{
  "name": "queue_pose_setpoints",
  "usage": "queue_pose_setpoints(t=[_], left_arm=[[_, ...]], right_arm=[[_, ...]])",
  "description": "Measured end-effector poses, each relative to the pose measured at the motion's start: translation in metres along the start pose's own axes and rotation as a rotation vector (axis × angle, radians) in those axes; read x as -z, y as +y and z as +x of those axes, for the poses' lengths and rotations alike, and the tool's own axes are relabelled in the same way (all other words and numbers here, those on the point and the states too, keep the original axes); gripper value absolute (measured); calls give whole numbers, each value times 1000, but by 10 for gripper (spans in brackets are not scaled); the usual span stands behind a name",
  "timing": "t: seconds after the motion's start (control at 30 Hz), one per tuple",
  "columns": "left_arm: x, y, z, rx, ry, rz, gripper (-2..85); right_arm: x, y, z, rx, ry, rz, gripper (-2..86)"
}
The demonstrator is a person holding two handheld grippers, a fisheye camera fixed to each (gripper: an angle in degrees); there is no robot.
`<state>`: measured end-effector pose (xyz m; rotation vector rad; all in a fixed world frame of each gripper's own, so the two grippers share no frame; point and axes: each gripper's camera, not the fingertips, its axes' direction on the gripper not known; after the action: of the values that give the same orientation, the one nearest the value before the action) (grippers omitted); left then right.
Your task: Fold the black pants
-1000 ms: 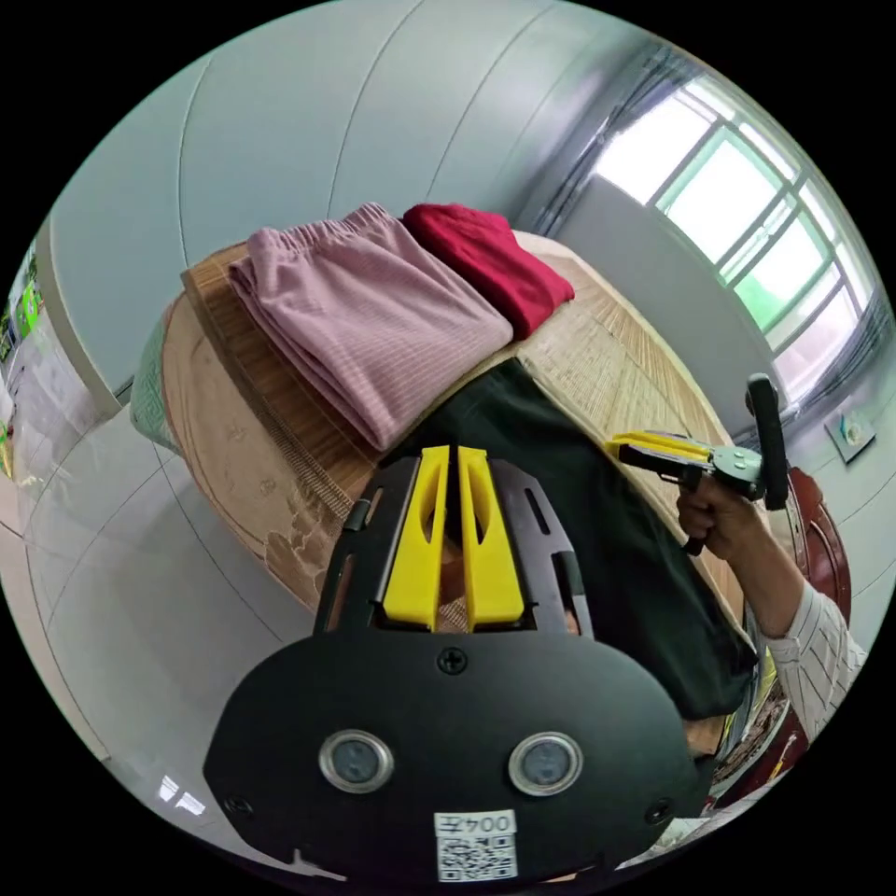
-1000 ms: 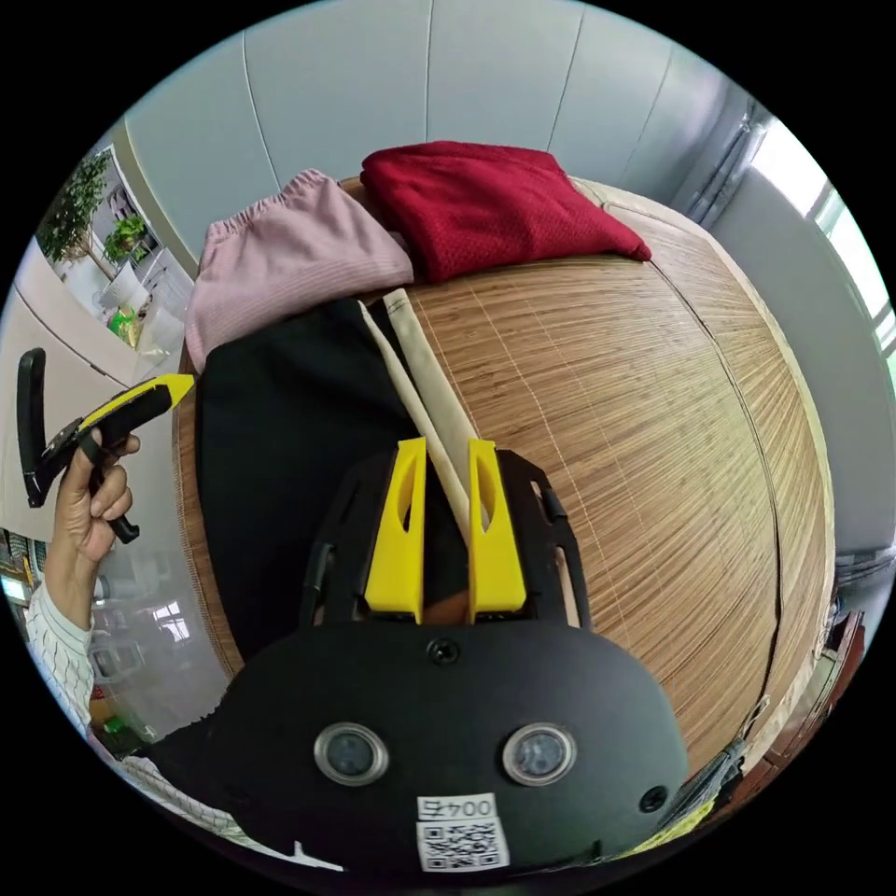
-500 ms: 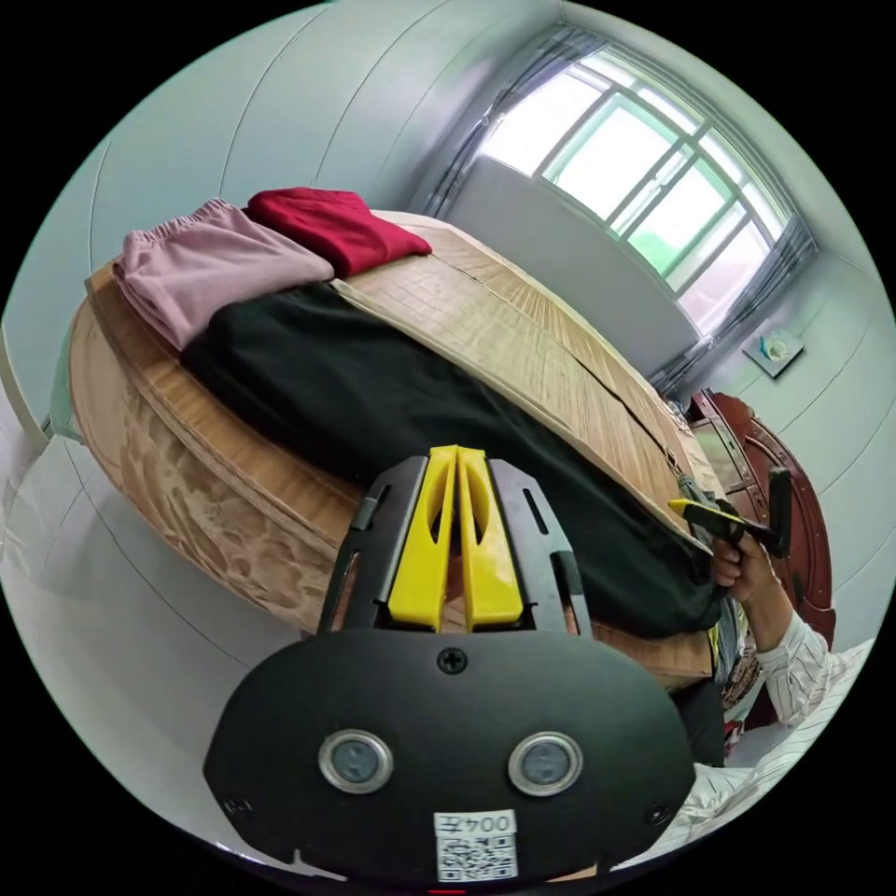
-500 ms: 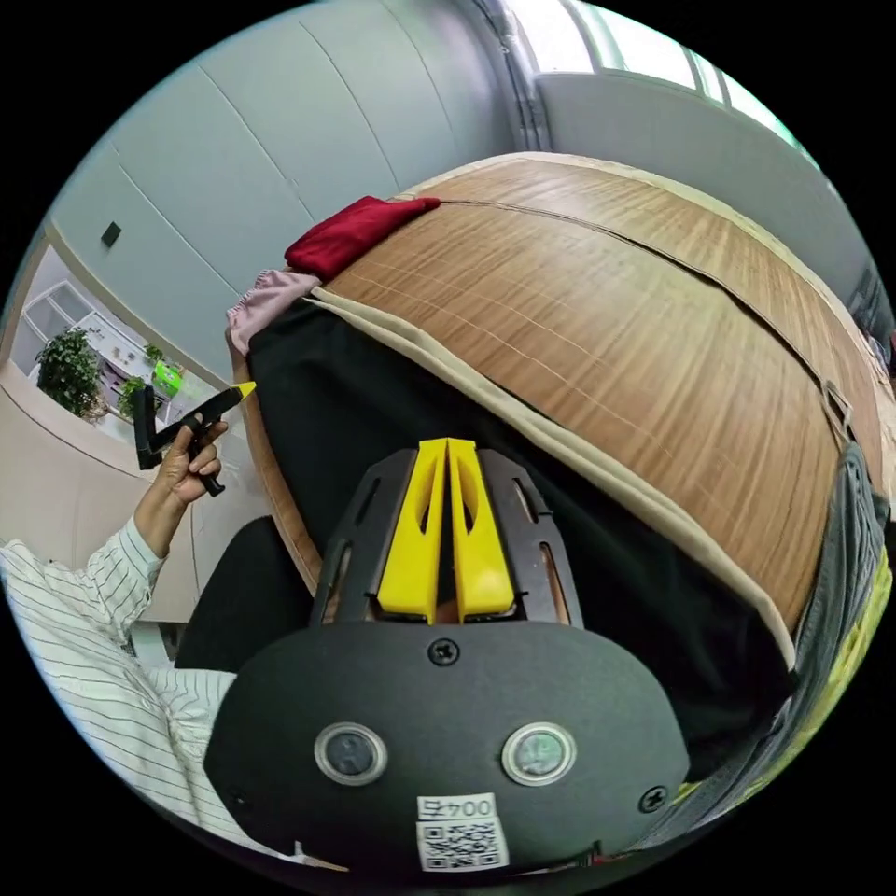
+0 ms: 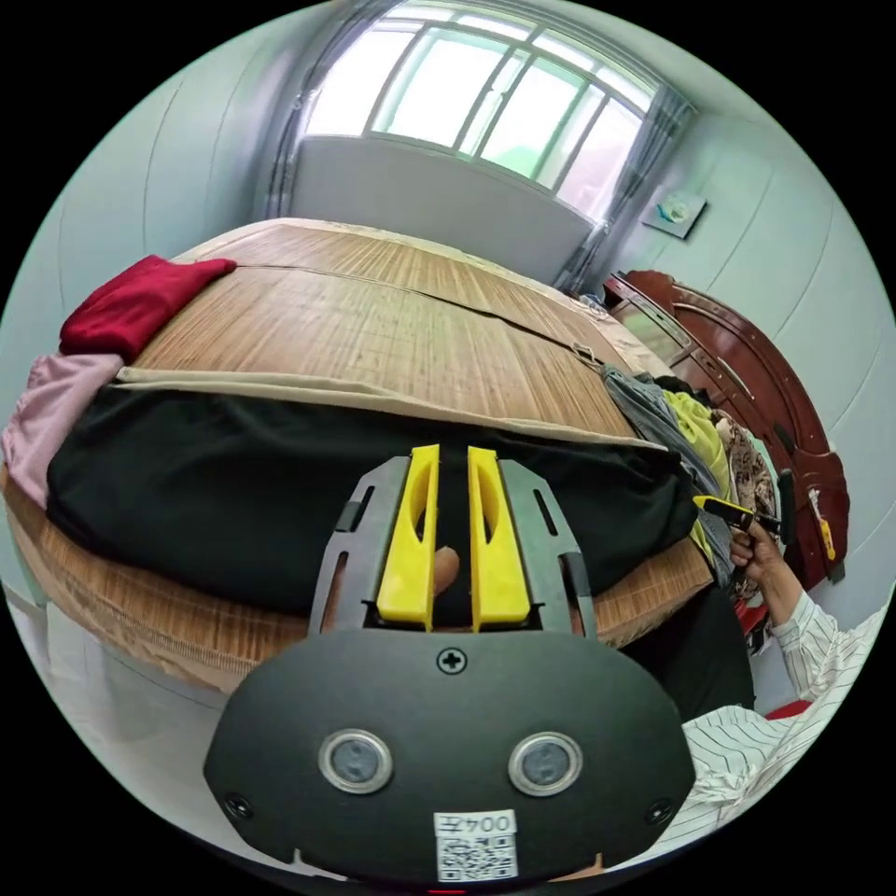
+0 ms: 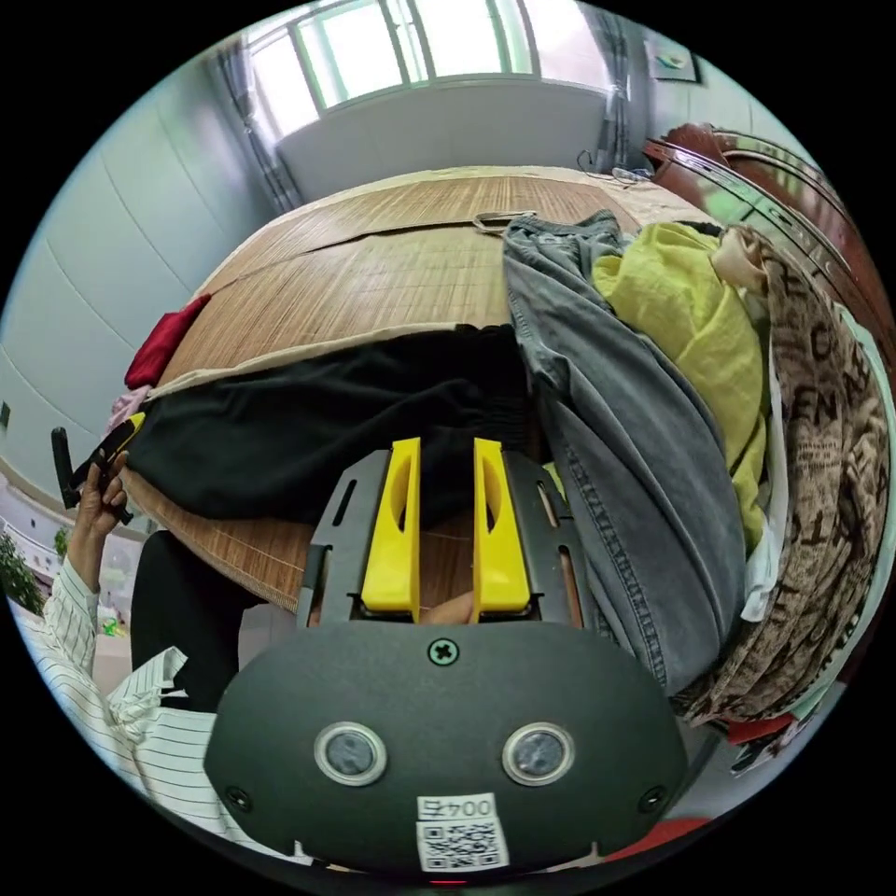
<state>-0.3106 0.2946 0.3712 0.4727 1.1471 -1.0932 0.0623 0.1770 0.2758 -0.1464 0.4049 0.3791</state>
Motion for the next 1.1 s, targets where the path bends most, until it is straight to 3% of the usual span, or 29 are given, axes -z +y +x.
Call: queue_pose_setpoints(t=[0.13,0.5,0.6,0.77,0.83,0.97,1.03,1.1], left_arm=[[-37,-14,48,-46,18,-62,72],[-93,-33,131,-97,20,-139,65],[-99,-38,132,-81,-2,-156,61],[-96,-37,111,-8,-19,-154,42],[-90,-33,104,18,-9,-140,36],[-67,-17,94,63,-10,-72,29],[-56,-9,90,88,-11,-49,27],[-40,3,81,130,9,-22,24]], right_arm=[[8,25,40,13,48,-38,109],[-4,24,126,-220,-297,-55,116],[10,21,121,-120,-178,-57,64],[40,21,121,-22,82,-172,70],[63,16,111,48,190,-82,74],[84,-13,65,238,-10,93,30],[61,-44,10,399,-120,40,33],[31,-62,-39,542,-96,0,42]])
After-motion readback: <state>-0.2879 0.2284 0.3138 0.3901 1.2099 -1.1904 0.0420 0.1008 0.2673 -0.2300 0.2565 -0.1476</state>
